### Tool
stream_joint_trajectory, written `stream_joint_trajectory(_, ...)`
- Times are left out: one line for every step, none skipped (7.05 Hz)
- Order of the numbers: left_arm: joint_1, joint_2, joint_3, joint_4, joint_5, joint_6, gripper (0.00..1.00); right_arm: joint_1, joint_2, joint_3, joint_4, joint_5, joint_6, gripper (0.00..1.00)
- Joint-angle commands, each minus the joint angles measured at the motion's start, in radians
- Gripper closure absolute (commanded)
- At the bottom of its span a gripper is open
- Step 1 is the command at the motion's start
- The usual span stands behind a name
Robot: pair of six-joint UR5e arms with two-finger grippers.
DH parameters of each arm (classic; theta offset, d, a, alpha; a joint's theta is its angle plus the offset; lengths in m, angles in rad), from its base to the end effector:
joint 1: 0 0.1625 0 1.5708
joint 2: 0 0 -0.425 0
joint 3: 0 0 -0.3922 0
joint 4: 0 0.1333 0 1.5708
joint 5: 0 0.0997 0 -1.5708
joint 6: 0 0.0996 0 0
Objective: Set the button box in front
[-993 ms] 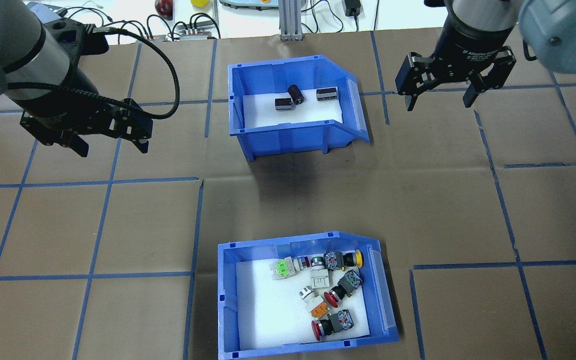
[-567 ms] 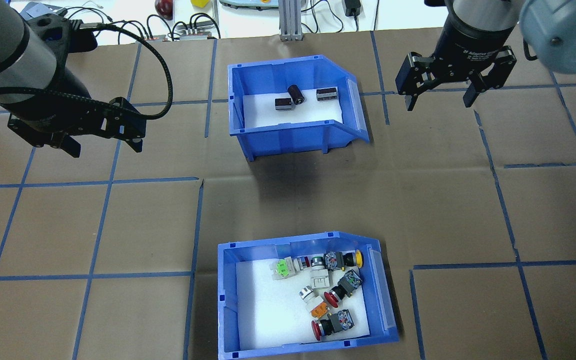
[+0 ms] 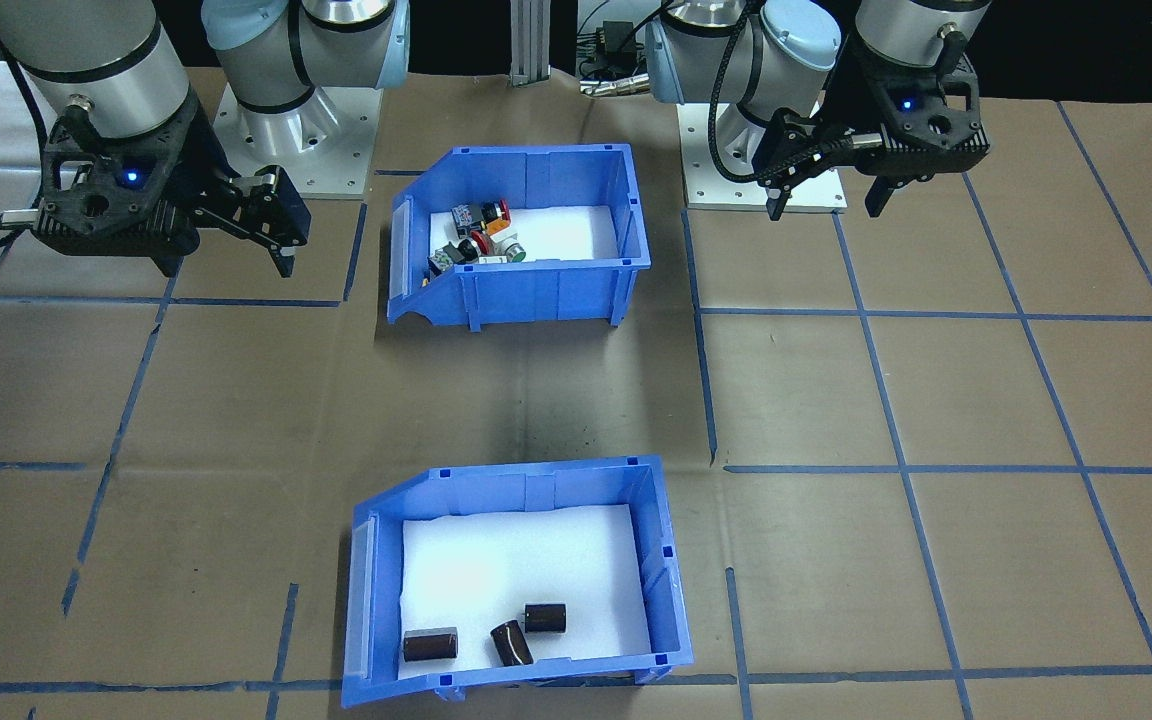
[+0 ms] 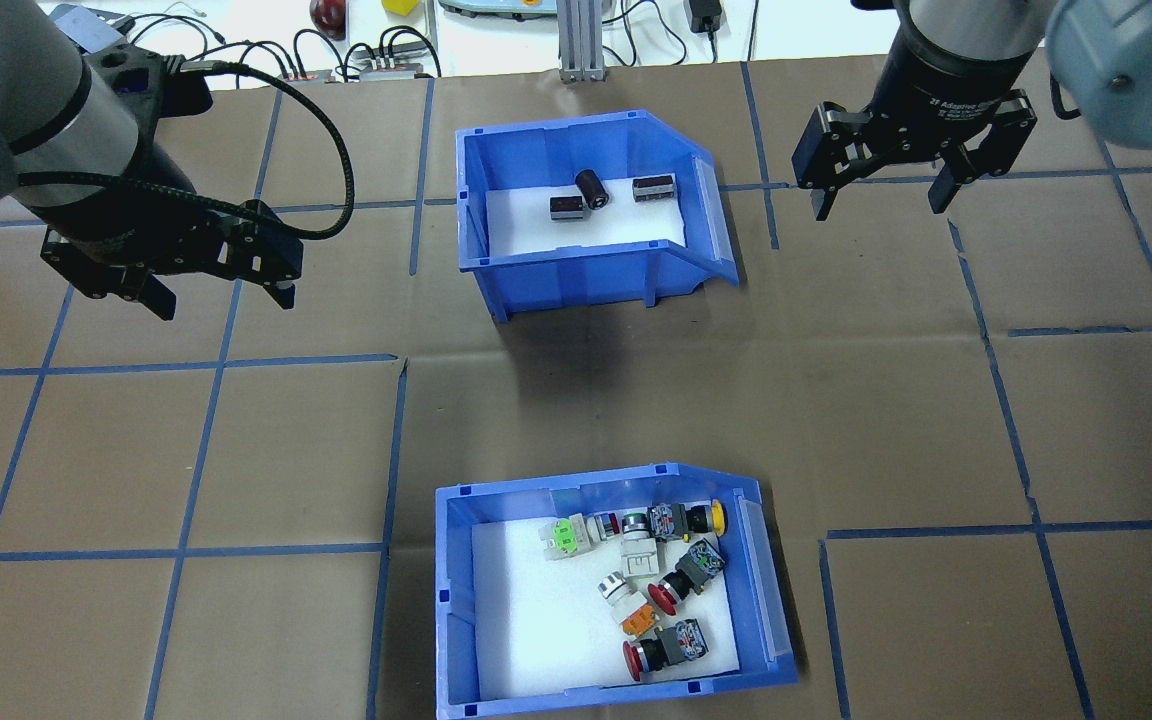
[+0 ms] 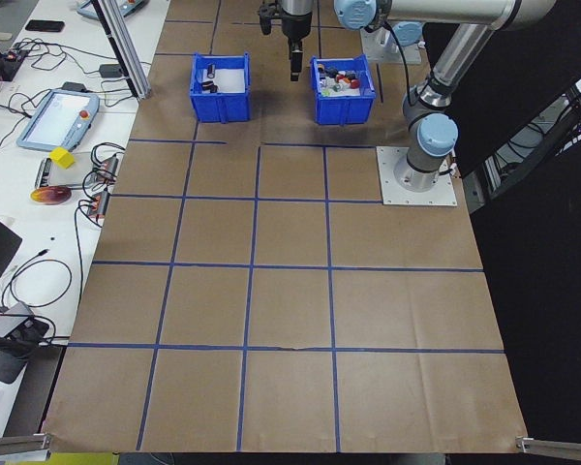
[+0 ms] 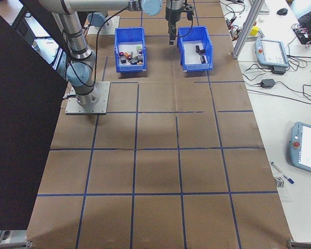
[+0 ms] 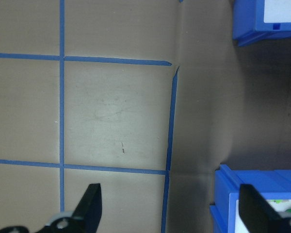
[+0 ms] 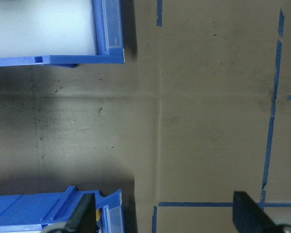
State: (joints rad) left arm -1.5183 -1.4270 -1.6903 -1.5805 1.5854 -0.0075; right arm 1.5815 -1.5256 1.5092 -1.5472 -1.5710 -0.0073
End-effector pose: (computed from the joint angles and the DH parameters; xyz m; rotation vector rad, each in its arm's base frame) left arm -0.1090 -0.4386 0.4945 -0.0939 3.1252 -0.0223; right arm 0.1387 -0.5089 0.4932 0.0283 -3.1412 -0.0113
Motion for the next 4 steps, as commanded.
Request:
stream_joint_trajectory(-0.002, -0.007, 0.000, 0.002, -0.002, 0.021, 0.01, 0.000, -0.001, -0.004, -0.001, -0.001, 0.004, 0.00)
stream_joint_trajectory(-0.005, -0.010, 0.000, 0.000, -0.004, 0.026, 0.01, 0.000, 0.001, -0.009, 0.001, 0.003, -0.006, 0.00)
stream_joint_trajectory(-0.011, -0.009, -0.003, -0.013, -0.014, 0.006, 0.01, 0.003, 0.005, -0.010, -0.011, 0.020, -0.170, 0.00)
stream_joint_trajectory(-0.011, -0.001, -0.034, 0.003, -0.033, -0.018, 0.01, 0.003, 0.005, -0.010, -0.017, 0.019, -0.254, 0.00)
